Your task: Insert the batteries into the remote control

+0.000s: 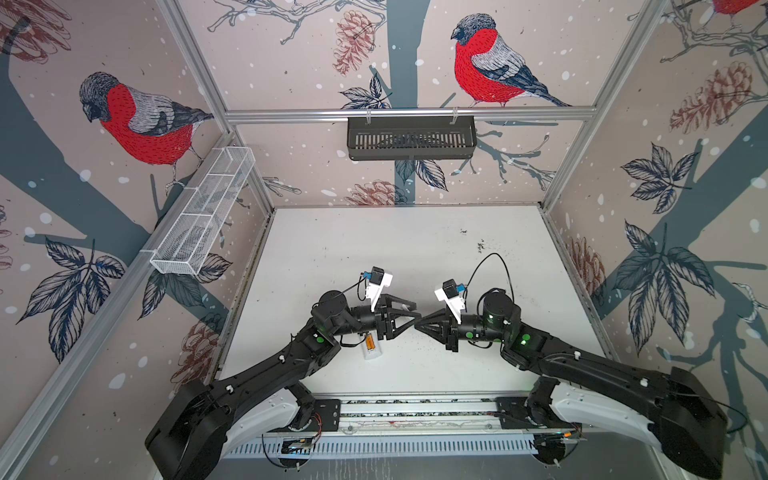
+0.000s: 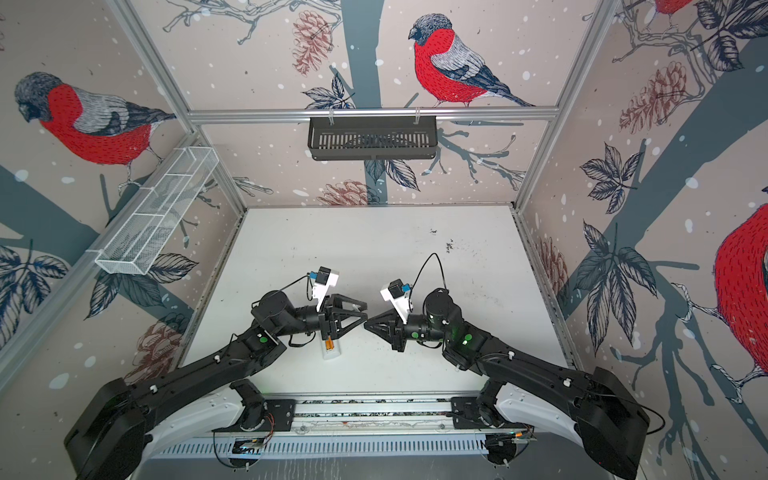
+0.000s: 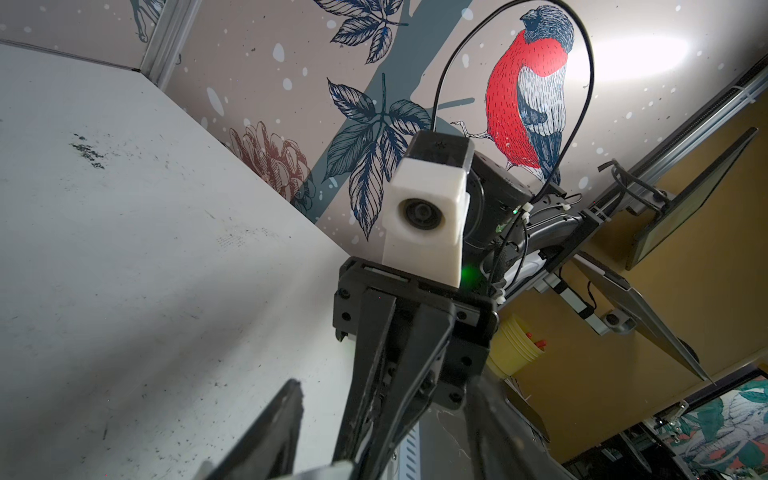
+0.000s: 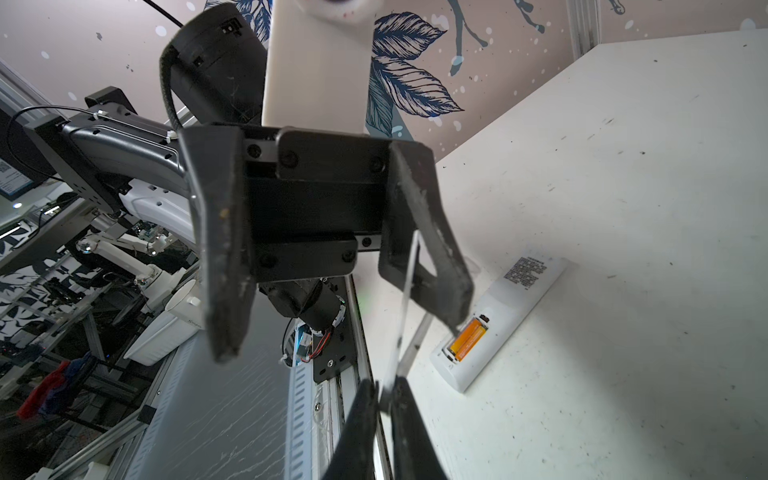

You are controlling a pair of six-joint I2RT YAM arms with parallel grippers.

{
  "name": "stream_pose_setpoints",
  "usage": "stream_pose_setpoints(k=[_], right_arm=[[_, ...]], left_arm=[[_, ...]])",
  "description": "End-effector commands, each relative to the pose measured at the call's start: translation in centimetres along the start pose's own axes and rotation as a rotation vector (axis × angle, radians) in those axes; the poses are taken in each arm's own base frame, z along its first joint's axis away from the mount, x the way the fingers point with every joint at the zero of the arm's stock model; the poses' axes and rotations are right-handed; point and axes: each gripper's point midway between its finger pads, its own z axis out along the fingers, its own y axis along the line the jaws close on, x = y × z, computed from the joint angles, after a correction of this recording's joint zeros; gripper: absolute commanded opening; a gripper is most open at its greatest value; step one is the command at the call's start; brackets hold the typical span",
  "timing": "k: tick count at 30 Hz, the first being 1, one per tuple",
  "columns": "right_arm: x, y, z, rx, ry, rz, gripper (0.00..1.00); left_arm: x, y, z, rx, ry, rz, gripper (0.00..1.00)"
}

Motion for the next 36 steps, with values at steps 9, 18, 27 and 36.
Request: stream_pose_setpoints(k=[9, 18, 27, 36], right_arm=[[0.7, -1.3, -0.7, 0.024, -0.007, 0.052, 0.11], [0.1, -2.1, -0.5, 0.087, 0.004, 0.034, 0.45], [-1.2, -3.3, 1.9, 0.089, 0.035, 0.048, 0.49], [-1.6, -3.1, 3.7, 0.046, 0.054, 0.076, 0.33]], left_arm=[[-1.6, 2.7, -2.3, -0.136, -0.101, -0.013, 0.94], [-1.2, 2.7, -1.9, -0.085, -0.071, -0.041, 0.96], [-0.8, 1.5, -2.0, -0.039, -0.041, -0.035, 0.96], [-0.6, 1.6, -2.0, -0.044, -0.039, -0.029, 0.95]])
